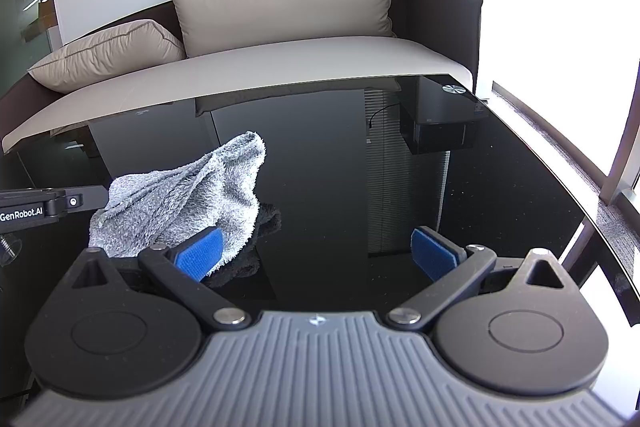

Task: Fold towel

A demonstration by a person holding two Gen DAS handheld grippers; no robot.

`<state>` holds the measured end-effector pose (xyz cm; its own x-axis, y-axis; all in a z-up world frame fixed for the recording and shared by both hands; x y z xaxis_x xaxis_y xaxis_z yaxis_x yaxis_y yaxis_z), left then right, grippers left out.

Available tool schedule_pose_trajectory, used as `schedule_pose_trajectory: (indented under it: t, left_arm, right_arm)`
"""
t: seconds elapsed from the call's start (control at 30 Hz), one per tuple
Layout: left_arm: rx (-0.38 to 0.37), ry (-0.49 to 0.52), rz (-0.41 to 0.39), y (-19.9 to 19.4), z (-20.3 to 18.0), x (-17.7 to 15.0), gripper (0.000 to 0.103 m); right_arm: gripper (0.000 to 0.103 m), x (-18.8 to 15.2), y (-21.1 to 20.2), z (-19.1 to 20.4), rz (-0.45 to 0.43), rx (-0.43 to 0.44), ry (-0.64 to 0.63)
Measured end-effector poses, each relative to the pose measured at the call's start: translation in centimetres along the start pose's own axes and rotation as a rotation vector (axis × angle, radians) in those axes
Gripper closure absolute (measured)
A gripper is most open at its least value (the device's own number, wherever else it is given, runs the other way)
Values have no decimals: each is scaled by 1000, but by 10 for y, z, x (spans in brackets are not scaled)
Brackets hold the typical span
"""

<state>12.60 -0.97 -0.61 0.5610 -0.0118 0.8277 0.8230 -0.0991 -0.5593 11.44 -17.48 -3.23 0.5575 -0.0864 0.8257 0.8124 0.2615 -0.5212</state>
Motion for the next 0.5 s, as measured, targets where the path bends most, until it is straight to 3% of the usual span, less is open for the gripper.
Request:
schedule_pose_trajectory:
  t: [0.17, 0.5]
  left_arm:
    - [-2, 45, 11, -3, -4, -2, 83]
    - [5, 57, 6, 1, -5, -4, 85]
  right_arm:
    - [1, 1, 0, 0, 1, 3, 0]
    - [1, 1, -1, 0, -1, 6, -2]
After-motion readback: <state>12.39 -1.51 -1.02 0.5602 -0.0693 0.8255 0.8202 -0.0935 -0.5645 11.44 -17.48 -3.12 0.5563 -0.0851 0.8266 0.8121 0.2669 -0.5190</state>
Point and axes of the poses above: each gripper's, at about its wrist camera, not at the fingertips, and y roughly the way its jaws point, z to its left, x to its top, the point moved 1 cm from there along y, roughly the way its jaws point, and after that the axes turned 7 degrees about x, right-handed, at the moved point
